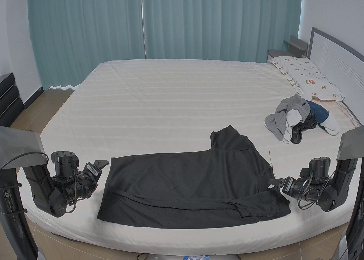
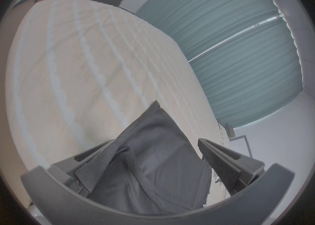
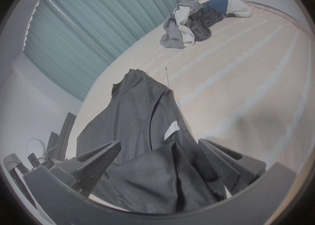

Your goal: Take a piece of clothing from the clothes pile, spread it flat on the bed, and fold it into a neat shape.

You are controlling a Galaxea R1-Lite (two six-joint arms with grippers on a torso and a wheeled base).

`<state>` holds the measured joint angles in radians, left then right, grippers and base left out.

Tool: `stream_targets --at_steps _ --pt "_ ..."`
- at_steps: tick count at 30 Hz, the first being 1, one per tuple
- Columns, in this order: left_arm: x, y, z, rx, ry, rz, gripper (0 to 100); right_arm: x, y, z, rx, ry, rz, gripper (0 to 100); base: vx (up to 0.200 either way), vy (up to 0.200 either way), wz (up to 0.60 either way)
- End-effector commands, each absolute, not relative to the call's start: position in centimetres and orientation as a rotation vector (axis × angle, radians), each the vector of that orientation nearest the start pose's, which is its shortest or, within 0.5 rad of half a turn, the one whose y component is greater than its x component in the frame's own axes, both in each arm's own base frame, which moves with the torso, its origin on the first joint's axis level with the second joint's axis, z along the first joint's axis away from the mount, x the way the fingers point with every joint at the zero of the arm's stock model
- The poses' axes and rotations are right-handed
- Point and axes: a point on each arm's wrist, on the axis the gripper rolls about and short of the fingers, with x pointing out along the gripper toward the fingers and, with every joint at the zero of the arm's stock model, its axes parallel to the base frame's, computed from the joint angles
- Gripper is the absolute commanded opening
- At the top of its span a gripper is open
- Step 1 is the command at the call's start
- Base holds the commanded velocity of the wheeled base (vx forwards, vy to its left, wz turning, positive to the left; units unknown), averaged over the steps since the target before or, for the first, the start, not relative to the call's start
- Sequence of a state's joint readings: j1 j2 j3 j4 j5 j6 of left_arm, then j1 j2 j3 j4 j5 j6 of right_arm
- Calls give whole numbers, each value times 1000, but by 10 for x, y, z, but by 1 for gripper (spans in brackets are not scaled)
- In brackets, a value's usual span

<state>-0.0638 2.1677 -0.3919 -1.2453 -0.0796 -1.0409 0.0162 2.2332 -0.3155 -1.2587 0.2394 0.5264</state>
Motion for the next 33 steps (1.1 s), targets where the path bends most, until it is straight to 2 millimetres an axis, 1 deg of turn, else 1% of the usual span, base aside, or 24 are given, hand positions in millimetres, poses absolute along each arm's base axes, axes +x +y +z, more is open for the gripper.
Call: stream_targets --at_steps 1,3,5,8,12,14,16,17,21,33 --pt "316 -23 22 -926 510 88 100 310 6 -7 582 670 76 100 0 0 0" --pt "317 -23 21 -920 518 80 100 310 6 -7 576 670 83 100 0 0 0" --pt "316 -24 16 -897 571 12 100 307 5 -9 574 693 129 100 0 0 0" --pt "315 -20 8 -902 622 -32 100 300 4 -16 560 726 172 100 0 0 0" --pt "311 -17 1 -896 649 -28 100 301 3 -30 513 734 191 100 0 0 0" --pt "309 -17 -3 -894 662 -22 100 301 3 -35 500 718 198 100 0 0 0" --pt "308 -16 -3 -892 663 -21 100 301 3 -36 500 717 200 100 0 0 0" --pt "308 -15 -4 -886 666 -20 100 297 5 -40 490 710 211 100 0 0 0" --pt "305 -16 -6 -885 678 -17 100 293 7 -48 472 714 223 100 0 0 0" --pt "303 -17 -9 -877 693 -19 100 291 10 -51 453 718 239 100 0 0 0"
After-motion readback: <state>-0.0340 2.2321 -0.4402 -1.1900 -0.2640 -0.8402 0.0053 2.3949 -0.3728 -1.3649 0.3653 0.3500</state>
